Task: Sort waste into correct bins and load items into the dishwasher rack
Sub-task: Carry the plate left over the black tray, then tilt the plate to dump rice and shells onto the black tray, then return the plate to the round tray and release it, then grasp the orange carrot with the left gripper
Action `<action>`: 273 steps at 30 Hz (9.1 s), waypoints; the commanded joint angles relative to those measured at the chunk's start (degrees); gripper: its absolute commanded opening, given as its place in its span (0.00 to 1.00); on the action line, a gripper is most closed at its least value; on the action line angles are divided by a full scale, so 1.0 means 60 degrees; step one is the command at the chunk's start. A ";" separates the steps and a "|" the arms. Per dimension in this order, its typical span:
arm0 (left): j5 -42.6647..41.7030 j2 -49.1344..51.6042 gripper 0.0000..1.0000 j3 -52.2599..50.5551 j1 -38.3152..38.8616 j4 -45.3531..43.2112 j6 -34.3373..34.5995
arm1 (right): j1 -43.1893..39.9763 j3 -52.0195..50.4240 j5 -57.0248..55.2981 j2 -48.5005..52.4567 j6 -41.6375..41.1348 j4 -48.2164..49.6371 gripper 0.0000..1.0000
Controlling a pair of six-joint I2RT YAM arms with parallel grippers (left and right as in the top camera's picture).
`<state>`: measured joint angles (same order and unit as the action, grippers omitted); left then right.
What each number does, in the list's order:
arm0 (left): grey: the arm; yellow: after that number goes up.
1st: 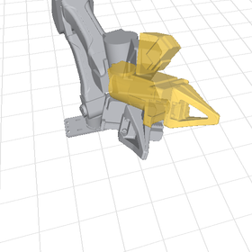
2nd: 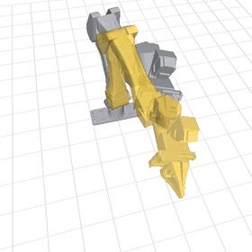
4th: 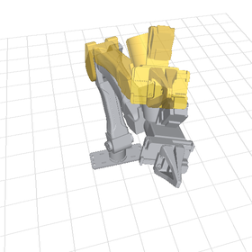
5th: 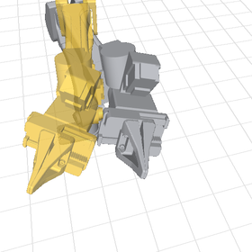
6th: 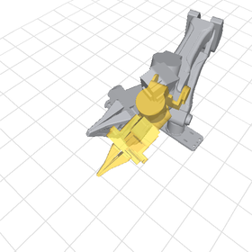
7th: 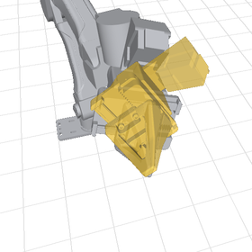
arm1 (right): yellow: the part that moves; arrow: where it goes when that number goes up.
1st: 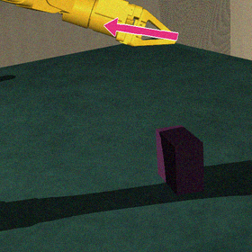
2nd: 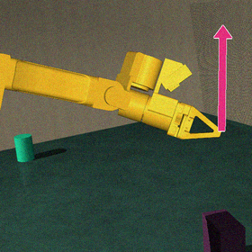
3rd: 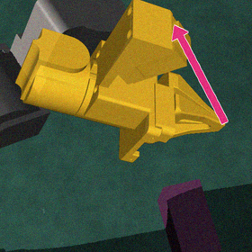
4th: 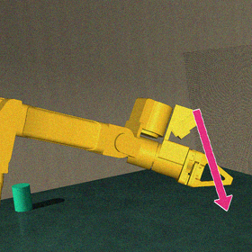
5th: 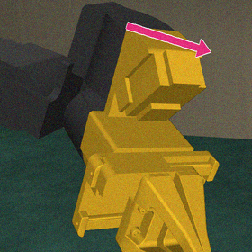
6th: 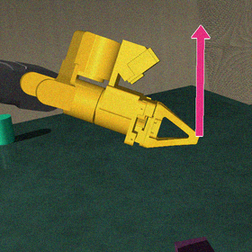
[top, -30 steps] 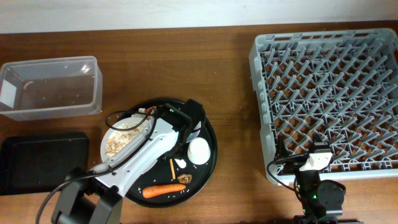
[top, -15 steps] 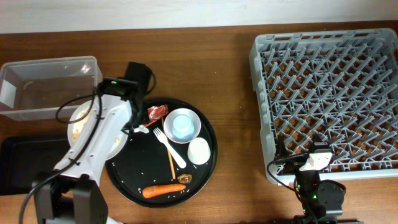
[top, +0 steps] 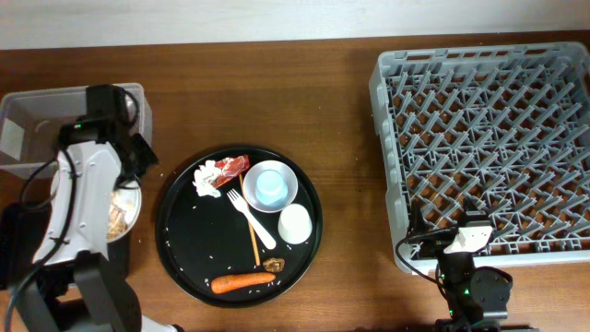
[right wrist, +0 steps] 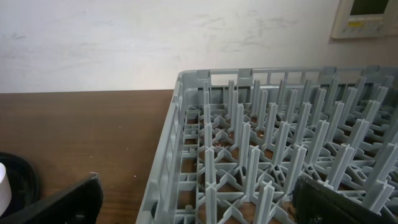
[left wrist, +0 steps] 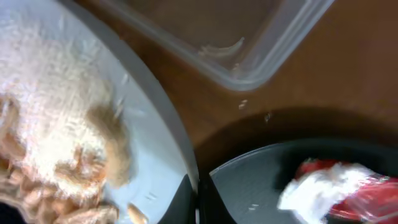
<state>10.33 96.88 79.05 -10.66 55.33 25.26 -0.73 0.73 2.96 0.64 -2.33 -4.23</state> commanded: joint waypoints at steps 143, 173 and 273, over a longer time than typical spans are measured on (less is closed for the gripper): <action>-0.2000 0.0353 0.01 -0.2404 0.5322 0.0973 0.0426 | 0.0051 -0.0069 -0.0040 -0.0055 0.0069 -0.0015 0.99; -0.3002 0.0153 0.47 -0.2215 0.8225 0.2601 -0.0674 | 0.0051 -0.0069 -0.0040 -0.0055 0.0069 -0.0015 0.99; -0.1443 -0.2754 0.44 -0.7235 0.7668 -0.1716 1.4786 | 0.0051 -0.0069 -0.0040 -0.0055 0.0069 -0.0015 0.99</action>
<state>1.85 79.94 36.29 35.64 44.51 113.56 -0.73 0.73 2.94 0.69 -2.31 -4.23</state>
